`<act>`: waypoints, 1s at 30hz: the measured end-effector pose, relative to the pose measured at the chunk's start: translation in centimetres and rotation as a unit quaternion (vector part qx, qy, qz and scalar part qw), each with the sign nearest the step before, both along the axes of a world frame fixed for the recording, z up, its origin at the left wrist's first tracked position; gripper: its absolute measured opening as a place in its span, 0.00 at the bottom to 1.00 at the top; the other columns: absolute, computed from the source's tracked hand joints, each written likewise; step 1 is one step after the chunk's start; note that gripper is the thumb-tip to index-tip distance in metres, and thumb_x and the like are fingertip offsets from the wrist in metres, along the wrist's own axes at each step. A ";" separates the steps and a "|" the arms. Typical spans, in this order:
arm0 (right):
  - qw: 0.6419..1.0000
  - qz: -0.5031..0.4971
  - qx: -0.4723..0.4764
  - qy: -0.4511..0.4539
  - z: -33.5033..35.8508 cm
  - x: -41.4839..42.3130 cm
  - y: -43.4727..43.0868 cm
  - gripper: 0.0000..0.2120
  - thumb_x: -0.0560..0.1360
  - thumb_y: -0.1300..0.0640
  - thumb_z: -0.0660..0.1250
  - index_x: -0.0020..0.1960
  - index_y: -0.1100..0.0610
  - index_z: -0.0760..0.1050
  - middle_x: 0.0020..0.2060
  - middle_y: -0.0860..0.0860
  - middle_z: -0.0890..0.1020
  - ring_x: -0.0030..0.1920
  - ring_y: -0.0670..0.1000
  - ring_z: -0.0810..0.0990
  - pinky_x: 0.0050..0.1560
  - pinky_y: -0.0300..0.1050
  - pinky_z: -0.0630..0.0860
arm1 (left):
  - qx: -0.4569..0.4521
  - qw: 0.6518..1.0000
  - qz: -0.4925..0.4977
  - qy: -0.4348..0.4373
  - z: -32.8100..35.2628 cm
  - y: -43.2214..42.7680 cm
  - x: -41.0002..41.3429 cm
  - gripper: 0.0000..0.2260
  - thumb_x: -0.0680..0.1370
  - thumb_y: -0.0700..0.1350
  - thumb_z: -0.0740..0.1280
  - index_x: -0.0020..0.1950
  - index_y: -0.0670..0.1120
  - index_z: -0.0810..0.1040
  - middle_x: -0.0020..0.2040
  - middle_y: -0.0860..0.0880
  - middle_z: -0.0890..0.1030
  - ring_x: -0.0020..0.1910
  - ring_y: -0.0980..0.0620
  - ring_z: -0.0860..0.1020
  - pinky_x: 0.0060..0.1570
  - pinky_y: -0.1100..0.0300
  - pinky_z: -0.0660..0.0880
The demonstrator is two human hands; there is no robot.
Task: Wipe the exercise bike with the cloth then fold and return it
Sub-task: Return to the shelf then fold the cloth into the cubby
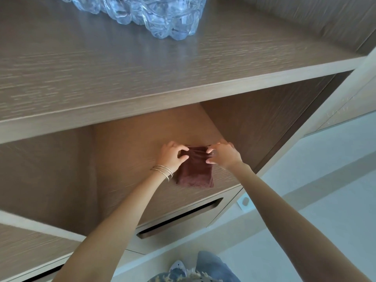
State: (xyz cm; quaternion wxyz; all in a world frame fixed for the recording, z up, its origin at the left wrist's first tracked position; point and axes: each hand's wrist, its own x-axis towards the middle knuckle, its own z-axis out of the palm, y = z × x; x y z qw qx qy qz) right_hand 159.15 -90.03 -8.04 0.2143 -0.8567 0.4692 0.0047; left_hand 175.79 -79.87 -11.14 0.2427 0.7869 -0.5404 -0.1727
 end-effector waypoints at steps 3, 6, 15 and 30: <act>1.000 0.005 -0.010 0.029 0.0 0.6 -0.3 0.11 0.71 0.52 0.71 0.54 0.48 0.79 0.61 0.52 0.71 0.64 0.57 0.64 0.60 0.50 0.70 | 0.013 0.999 -0.009 -0.052 0.5 -1.0 -0.7 0.12 0.74 0.48 0.69 0.57 0.50 0.79 0.60 0.46 0.74 0.60 0.45 0.70 0.62 0.54 0.65; 0.996 0.037 -0.068 0.045 0.1 1.3 -0.7 0.06 0.72 0.51 0.71 0.48 0.48 0.81 0.61 0.50 0.71 0.63 0.56 0.63 0.60 0.50 0.67 | -0.052 0.997 -0.033 -0.045 1.5 0.2 -1.2 0.06 0.72 0.45 0.71 0.49 0.47 0.81 0.58 0.48 0.77 0.57 0.45 0.74 0.58 0.54 0.68; 0.945 -0.219 0.100 -0.222 -1.9 2.5 -1.0 0.14 0.66 0.64 0.73 0.48 0.54 0.75 0.53 0.53 0.78 0.60 0.56 0.72 0.52 0.37 0.61 | 0.045 0.990 -0.134 -0.001 0.6 3.6 -1.9 0.14 0.74 0.46 0.69 0.59 0.48 0.78 0.69 0.51 0.71 0.65 0.49 0.71 0.64 0.54 0.67; 0.990 0.050 -0.115 -0.063 -3.2 -3.1 5.7 0.09 0.72 0.62 0.65 0.52 0.54 0.75 0.50 0.49 0.78 0.46 0.55 0.78 0.38 0.43 0.68 | 0.089 0.970 -0.161 -0.161 -0.9 0.5 -1.4 0.37 0.66 0.56 0.74 0.69 0.49 0.62 0.77 0.50 0.58 0.73 0.51 0.60 0.71 0.51 0.55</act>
